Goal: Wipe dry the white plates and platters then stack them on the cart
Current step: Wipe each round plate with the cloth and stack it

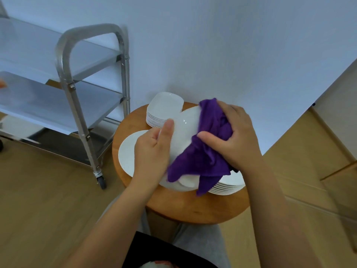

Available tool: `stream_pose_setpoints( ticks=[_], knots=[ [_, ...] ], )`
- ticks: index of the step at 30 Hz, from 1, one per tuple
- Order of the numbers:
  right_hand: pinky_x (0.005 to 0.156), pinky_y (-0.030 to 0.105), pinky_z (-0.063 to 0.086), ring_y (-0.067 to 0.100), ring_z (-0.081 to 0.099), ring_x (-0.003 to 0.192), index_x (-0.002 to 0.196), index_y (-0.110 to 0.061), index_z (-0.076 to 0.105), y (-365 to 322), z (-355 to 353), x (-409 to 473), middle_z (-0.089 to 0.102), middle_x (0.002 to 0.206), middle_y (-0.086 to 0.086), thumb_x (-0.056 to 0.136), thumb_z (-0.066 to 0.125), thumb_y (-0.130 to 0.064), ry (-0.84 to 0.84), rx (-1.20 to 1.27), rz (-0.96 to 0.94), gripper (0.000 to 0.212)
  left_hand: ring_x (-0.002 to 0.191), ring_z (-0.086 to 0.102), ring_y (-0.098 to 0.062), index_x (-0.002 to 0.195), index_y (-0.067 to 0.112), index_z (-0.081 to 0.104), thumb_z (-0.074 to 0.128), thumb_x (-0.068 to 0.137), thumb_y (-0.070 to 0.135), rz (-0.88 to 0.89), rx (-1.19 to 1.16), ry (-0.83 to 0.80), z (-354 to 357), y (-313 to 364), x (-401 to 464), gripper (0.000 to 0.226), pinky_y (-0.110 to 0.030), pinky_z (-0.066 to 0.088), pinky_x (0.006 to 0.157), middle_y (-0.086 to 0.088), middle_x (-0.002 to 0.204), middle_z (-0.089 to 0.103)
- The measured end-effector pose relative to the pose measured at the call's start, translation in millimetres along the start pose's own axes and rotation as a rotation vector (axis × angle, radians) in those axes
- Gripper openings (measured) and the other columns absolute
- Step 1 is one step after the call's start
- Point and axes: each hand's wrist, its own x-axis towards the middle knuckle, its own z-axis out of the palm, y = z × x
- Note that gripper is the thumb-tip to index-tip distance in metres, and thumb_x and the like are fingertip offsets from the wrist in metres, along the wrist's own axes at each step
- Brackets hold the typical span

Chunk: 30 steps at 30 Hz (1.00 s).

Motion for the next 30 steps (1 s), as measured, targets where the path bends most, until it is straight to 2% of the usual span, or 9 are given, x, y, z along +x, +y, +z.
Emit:
stream_pose_setpoints(
  ticks=[4,7,10,14,17,19,22,26,30],
  knots=[
    [0.077,0.011,0.047,-0.005,0.058,0.099,0.122,-0.042,0.049,14,2,-12,0.058,0.113,-0.022,0.059,0.065,-0.065,0.117,0.5,0.245,0.069,0.072,0.065,-0.026,0.078,0.004,0.06,0.043,0.077,0.061,-0.059,-0.131,0.065,-4,2,2,0.06,-0.04,0.054,0.064,-0.011,0.075,0.066],
    [0.071,0.017,0.053,0.005,0.064,0.096,0.128,-0.028,0.05,20,19,-29,0.063,0.115,-0.008,0.059,0.074,-0.051,0.201,0.791,0.438,0.077,0.063,0.065,-0.009,0.069,0.025,0.062,0.045,0.086,0.058,-0.144,-0.222,0.112,-1,-3,7,0.04,-0.026,0.053,0.058,0.008,0.063,0.066],
    [0.074,0.025,0.056,0.019,0.063,0.104,0.137,-0.02,0.043,12,44,-45,0.06,0.123,0.004,0.063,0.077,-0.042,0.343,0.973,0.64,0.084,0.07,0.067,-0.009,0.071,0.033,0.063,0.045,0.088,0.059,-0.244,-0.292,0.181,7,-7,7,0.036,-0.029,0.053,0.066,0.01,0.067,0.068],
    [0.077,0.025,0.057,0.02,0.061,0.108,0.14,-0.026,0.04,2,59,-54,0.058,0.126,0.0,0.06,0.073,-0.05,0.493,0.989,0.704,0.09,0.058,0.064,0.001,0.072,0.029,0.062,0.043,0.09,0.057,-0.315,-0.357,0.273,16,-7,-5,0.038,-0.012,0.047,0.046,0.016,0.06,0.067],
    [0.088,0.042,0.055,0.021,0.06,0.111,0.141,-0.032,0.037,-13,79,-63,0.056,0.129,-0.002,0.057,0.077,-0.048,0.487,1.127,0.772,0.094,0.064,0.066,-0.002,0.076,0.032,0.061,0.039,0.088,0.06,-0.422,-0.445,0.264,27,-3,-14,0.037,-0.018,0.052,0.052,0.019,0.065,0.068],
    [0.089,0.044,0.054,0.023,0.061,0.11,0.138,-0.032,0.041,-18,86,-66,0.059,0.127,0.0,0.057,0.084,-0.046,0.519,1.283,0.806,0.093,0.068,0.066,0.0,0.072,0.039,0.065,0.037,0.08,0.067,-0.354,-0.438,0.195,32,0,-22,0.041,-0.022,0.054,0.059,0.022,0.07,0.068],
    [0.076,0.032,0.056,0.021,0.065,0.102,0.134,-0.027,0.047,-3,67,-59,0.064,0.12,0.001,0.062,0.078,-0.036,0.505,1.304,0.765,0.08,0.073,0.066,0.004,0.071,0.057,0.064,0.038,0.067,0.069,-0.246,-0.393,-0.04,19,2,-21,0.029,-0.017,0.054,0.057,0.026,0.074,0.068],
    [0.076,0.034,0.055,0.022,0.066,0.097,0.123,-0.022,0.055,17,35,-48,0.067,0.111,0.002,0.059,0.085,-0.036,0.255,1.052,0.656,0.072,0.1,0.067,-0.015,0.119,0.037,0.054,0.055,0.06,0.06,-0.377,-0.573,-0.471,-18,-3,5,0.064,-0.036,0.057,0.078,0.007,0.108,0.07],
    [0.07,0.026,0.054,0.017,0.064,0.094,0.117,-0.026,0.056,12,30,-42,0.065,0.105,-0.004,0.061,0.072,-0.046,0.192,0.881,0.647,0.062,0.103,0.066,-0.023,0.125,0.029,0.052,0.061,0.067,0.048,-0.481,-0.671,-0.403,-18,-7,5,0.062,-0.04,0.057,0.08,-0.003,0.114,0.069]
  ],
)
